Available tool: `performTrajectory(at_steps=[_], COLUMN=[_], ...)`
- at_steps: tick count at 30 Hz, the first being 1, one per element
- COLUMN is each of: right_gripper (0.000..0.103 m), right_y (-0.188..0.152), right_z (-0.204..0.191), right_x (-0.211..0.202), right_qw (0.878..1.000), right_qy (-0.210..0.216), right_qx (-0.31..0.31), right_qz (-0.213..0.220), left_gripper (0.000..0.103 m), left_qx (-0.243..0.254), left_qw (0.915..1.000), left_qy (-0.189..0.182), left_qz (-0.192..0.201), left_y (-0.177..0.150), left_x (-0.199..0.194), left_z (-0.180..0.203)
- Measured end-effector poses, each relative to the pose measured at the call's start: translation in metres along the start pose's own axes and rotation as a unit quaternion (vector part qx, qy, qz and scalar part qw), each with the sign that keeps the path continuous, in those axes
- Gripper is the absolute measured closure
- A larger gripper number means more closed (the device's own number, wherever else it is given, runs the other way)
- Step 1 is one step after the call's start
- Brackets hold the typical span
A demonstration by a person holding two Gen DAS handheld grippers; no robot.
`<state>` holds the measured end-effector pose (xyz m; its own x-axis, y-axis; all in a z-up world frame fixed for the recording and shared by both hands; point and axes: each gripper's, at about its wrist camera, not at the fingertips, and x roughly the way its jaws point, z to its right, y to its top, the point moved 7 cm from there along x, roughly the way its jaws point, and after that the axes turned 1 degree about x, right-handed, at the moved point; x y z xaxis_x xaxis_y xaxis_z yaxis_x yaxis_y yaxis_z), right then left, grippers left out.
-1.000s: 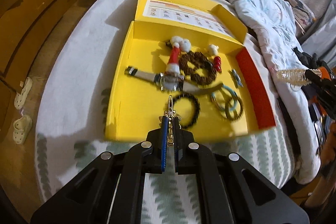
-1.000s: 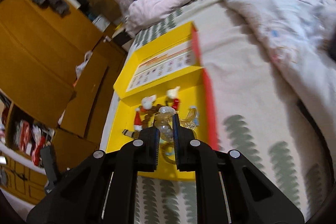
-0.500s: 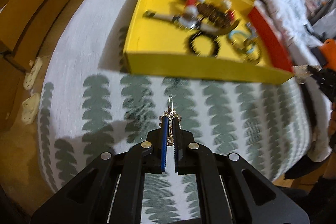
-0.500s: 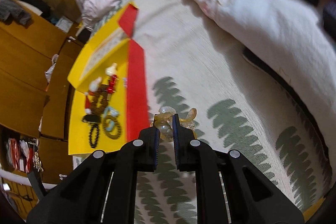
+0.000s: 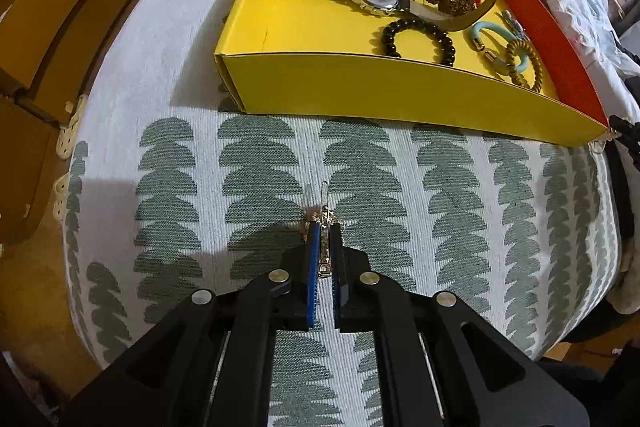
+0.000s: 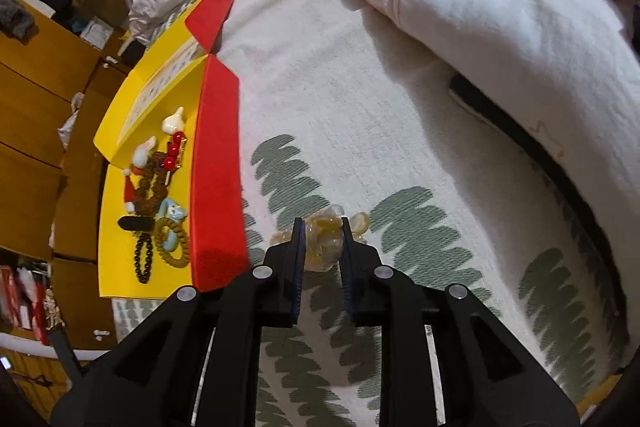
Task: Organize jewelry
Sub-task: 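Lift both held clips out of the box and open both tools onto the bedspread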
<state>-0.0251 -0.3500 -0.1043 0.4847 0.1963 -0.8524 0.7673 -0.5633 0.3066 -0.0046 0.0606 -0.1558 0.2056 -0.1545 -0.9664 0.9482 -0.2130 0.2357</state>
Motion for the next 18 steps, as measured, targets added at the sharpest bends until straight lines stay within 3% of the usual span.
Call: performTrajectory(at_steps=[2, 7, 11, 14, 16, 18], right_gripper=[0.081, 0.080, 0.079, 0.069, 0.053, 0.051], right_y=[-0.001, 0.002, 0.004, 0.005, 0.005, 0.004], right_z=[-0.001, -0.012, -0.029, -0.045, -0.059, -0.071], right_x=[-0.003, -0.018, -0.033, -0.040, -0.044, -0.049], right_qw=[1.000, 0.997, 0.992, 0.989, 0.986, 0.984], right_qy=[-0.014, -0.061, -0.085, -0.085, -0.083, -0.082], right_qx=[-0.009, -0.044, -0.075, -0.095, -0.109, -0.122], right_qz=[0.002, 0.030, 0.062, 0.079, 0.090, 0.105], left_gripper=[0.097, 0.071, 0.060, 0.051, 0.049, 0.047], left_qx=[-0.001, -0.007, -0.010, -0.014, -0.016, -0.017], left_qw=[1.0000, 0.9998, 0.9990, 0.9981, 0.9977, 0.9973], left_qy=[0.003, -0.008, -0.017, -0.027, -0.033, -0.036], left_qz=[0.003, 0.019, 0.041, 0.052, 0.058, 0.061], left_y=[0.001, 0.007, 0.012, 0.018, 0.023, 0.027], left_x=[-0.002, -0.014, -0.029, -0.038, -0.043, -0.045], left_z=[-0.002, -0.001, 0.000, 0.002, 0.003, 0.006])
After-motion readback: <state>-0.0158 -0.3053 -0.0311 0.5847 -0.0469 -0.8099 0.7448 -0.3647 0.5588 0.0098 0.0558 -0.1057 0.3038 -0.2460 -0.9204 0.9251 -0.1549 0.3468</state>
